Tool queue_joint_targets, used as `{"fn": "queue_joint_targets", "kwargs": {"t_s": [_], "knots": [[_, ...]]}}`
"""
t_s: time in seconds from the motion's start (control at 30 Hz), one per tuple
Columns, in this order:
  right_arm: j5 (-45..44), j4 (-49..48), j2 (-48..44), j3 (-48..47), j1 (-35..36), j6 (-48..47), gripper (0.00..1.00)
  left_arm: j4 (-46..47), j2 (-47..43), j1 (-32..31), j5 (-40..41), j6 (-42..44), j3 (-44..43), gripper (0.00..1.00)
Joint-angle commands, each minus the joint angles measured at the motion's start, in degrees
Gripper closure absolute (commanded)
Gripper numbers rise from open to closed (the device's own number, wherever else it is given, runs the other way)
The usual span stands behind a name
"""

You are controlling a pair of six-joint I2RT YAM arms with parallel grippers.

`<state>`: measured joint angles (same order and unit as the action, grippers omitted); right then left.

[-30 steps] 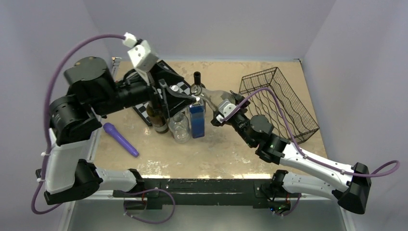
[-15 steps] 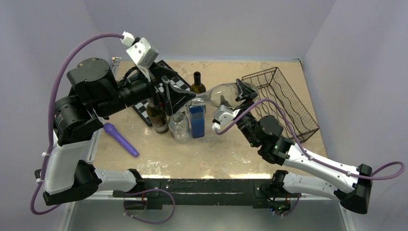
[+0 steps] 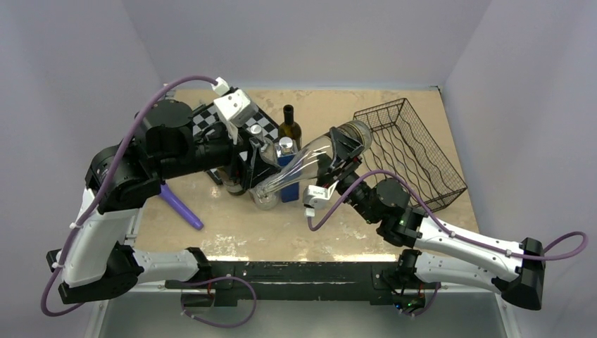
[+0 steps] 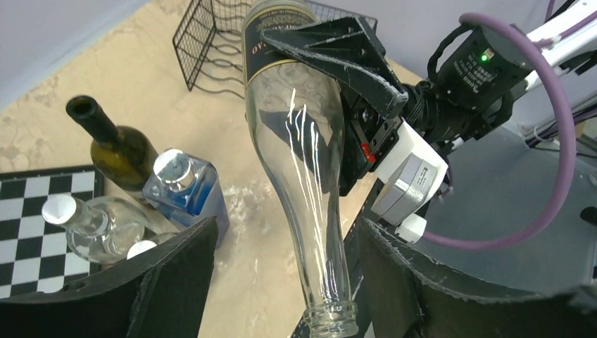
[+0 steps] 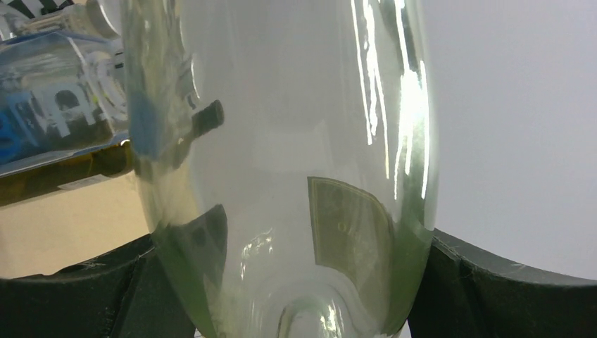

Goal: Put the wine bottle on the wine rack

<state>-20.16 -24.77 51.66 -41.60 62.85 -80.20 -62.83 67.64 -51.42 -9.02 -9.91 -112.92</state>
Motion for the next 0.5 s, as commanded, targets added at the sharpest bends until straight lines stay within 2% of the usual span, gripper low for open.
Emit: {"fn": "queue_joint_targets", "kwargs": {"t_s": [0.0, 0.13, 0.3, 0.47], "knots": [[1.9, -10.5, -2.6, -1.9, 1.2, -5.2, 1.0, -3.0, 0.8, -0.1, -1.9, -0.4, 1.7, 0.26], [1.3, -9.7, -2.7, -1.9, 1.6, -5.9, 1.0, -6.4, 2.7, -0.1, -3.5, 0.0, 4.0, 0.27], [0.0, -10.3, -2.5, -1.6, 2.7, -7.3, 1.0, -5.0, 2.7, -0.1, -4.7, 0.4, 8.5, 0.27], [-2.7, -10.2, -1.8, -2.5, 3.6, -7.6, 1.0, -5.4, 4.1, -0.2, -6.9, 1.4, 9.5, 0.36]]}}
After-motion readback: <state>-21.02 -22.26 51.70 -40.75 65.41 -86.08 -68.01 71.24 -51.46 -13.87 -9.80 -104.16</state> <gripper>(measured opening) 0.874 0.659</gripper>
